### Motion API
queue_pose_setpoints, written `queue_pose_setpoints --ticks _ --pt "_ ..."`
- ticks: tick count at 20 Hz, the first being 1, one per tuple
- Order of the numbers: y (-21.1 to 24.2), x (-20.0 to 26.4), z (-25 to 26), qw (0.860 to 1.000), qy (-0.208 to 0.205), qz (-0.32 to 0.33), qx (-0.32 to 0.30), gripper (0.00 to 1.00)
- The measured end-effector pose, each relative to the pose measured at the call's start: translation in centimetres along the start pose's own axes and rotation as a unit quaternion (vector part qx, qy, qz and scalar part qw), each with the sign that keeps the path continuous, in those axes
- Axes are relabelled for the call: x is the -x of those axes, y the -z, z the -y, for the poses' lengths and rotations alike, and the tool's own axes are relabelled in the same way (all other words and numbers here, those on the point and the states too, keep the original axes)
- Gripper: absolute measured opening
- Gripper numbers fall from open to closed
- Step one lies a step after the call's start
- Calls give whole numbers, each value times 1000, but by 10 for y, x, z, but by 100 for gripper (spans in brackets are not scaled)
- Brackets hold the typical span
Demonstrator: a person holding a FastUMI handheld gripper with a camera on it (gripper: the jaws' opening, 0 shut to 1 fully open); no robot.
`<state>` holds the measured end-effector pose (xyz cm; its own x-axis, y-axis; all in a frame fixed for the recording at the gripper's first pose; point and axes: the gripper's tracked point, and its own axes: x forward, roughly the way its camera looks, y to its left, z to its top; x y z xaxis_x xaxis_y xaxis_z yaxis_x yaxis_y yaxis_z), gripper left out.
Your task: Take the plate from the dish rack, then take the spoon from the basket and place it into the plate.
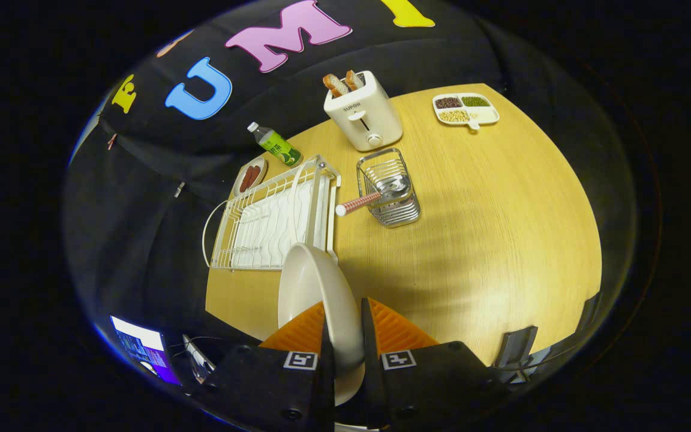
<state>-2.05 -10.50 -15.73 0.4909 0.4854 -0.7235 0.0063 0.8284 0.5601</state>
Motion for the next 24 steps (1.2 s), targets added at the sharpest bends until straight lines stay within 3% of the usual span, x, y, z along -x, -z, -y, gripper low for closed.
queue_pose_setpoints --ticks 8,16,19,20,22,24 --pt "24 -61 50 998 -28 -57 17 24" --pt "9 -85 61 1000 -20 -10 21 28" --pt "-2 -78 58 999 -16 33 37 48" --pt "-6 -74 56 997 -14 49 55 74" --pt "-14 -65 55 991 1 89 100 98" --pt "-22 -54 38 981 -5 124 147 99"
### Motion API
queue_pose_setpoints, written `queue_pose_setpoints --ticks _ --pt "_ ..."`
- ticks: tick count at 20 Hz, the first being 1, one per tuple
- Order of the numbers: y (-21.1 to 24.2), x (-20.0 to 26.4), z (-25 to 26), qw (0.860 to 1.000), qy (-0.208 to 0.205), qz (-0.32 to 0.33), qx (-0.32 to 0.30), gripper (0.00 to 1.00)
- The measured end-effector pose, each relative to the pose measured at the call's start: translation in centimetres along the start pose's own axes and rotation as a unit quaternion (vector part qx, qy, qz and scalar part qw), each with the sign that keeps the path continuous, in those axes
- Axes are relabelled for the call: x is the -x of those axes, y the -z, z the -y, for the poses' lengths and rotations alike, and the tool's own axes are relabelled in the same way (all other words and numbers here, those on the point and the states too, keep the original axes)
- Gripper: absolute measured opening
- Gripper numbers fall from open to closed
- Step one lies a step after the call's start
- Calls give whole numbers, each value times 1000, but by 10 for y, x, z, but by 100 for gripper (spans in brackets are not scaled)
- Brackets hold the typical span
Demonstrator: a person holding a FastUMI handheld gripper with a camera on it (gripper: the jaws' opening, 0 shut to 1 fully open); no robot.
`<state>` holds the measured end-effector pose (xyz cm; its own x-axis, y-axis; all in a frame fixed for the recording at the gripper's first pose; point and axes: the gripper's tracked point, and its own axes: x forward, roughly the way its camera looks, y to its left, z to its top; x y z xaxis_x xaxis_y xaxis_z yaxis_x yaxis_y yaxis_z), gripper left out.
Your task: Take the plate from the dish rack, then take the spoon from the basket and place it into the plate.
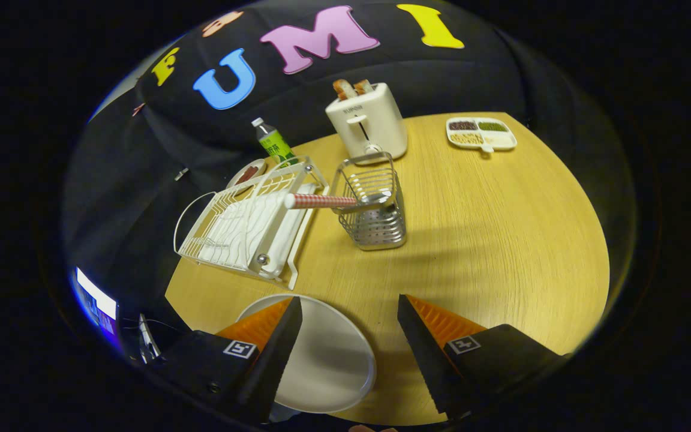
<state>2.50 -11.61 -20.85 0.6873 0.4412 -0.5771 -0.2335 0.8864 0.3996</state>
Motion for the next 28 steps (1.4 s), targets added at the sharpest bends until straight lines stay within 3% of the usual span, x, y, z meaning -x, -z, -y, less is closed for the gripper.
queue_pose_setpoints --ticks 6,12,21,23,28 --pt "-60 6 -37 987 -10 110 117 99" --pt "-101 -23 -41 977 -1 151 151 99" --pt "-93 -88 -17 952 31 148 265 99" --pt "-86 -98 -17 955 26 140 260 96" --pt "-98 -104 -6 961 36 148 230 58"
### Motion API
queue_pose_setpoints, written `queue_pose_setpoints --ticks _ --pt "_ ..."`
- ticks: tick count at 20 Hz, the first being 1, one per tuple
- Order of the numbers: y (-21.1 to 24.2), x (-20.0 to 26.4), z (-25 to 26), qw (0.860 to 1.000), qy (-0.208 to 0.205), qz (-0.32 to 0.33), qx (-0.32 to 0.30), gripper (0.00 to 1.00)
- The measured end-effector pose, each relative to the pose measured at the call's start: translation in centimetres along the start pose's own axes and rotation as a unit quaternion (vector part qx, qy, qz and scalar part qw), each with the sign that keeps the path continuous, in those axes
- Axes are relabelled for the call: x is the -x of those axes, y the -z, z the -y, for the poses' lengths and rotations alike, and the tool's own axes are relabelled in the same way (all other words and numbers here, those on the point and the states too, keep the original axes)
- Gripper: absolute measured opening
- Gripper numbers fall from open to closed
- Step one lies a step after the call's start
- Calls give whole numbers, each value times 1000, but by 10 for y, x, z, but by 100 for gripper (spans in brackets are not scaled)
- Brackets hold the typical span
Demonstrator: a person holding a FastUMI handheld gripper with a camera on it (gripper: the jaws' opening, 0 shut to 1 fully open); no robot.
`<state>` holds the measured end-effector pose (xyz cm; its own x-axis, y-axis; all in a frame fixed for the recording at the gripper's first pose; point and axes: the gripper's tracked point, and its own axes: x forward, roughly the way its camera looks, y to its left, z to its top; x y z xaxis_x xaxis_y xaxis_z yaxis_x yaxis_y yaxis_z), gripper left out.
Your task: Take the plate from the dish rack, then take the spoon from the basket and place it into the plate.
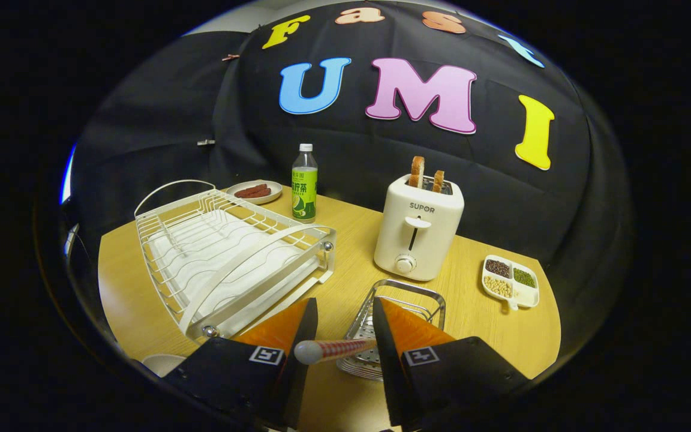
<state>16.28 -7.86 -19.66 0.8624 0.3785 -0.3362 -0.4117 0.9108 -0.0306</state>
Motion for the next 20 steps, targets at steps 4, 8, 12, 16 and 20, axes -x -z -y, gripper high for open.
queue_pose_setpoints --ticks 4,8,12,16,20 --pt "-4 3 13 1000 10 0 -15 45" --pt "-10 0 18 999 14 -11 -27 35" --pt "-14 1 39 998 55 -16 -19 20" --pt "-15 3 40 998 36 -31 -31 17" --pt "-40 13 49 999 36 -16 -35 16"
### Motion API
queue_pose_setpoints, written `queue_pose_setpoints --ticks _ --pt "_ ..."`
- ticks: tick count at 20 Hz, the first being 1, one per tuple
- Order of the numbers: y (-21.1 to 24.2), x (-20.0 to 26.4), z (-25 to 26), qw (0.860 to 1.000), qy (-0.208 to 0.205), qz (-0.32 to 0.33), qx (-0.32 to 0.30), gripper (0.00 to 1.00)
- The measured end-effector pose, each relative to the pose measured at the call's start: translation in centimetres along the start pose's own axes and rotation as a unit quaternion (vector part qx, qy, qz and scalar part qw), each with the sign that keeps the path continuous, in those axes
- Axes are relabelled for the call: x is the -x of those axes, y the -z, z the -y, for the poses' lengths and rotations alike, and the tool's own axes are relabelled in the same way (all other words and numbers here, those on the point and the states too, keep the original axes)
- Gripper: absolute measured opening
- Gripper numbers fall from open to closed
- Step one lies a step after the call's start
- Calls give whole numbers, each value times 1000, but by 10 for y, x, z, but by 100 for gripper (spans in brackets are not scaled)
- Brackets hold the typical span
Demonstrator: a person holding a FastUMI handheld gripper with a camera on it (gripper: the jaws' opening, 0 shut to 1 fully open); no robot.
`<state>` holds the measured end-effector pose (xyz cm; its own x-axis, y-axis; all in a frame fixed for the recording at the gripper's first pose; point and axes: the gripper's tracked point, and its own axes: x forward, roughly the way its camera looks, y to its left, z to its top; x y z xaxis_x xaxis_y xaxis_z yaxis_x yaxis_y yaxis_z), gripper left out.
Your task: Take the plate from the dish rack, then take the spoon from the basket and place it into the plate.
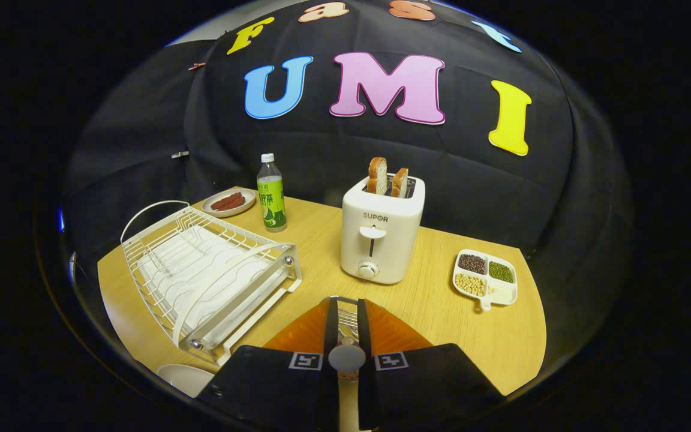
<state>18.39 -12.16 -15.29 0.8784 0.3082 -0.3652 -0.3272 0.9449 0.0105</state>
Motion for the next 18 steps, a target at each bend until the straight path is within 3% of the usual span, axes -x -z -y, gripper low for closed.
queue_pose_setpoints --ticks 10,18 --pt "-75 63 -14 998 -42 44 -20 16" --pt "-38 115 -78 992 -121 6 -22 16"
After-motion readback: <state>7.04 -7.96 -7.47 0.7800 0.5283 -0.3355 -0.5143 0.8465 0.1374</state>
